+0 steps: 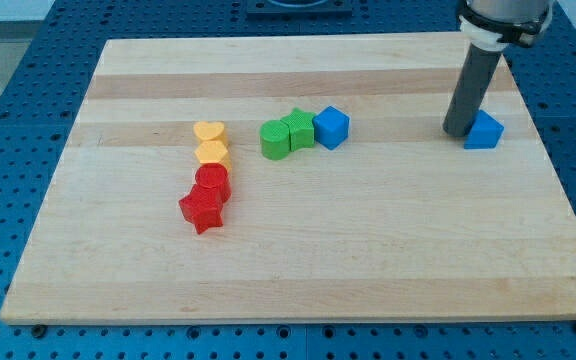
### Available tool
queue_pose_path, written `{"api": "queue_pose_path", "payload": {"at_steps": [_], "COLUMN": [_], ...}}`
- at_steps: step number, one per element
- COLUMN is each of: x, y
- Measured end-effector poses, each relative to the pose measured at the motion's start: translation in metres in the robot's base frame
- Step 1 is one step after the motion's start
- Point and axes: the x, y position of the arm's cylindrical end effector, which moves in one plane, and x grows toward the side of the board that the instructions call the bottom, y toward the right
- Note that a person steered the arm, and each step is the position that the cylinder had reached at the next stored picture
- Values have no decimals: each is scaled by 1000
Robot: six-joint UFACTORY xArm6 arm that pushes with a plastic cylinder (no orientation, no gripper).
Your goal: Slide the green blocks and cube to the left side
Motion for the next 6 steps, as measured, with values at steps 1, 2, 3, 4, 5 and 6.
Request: {"api": "queue_pose_path", "payload": {"at_steps": [1,2,3,4,5,6], "x": [-20,-28,-11,5,7,12], "y": [-27,-60,-88,-125,-180,-219]}}
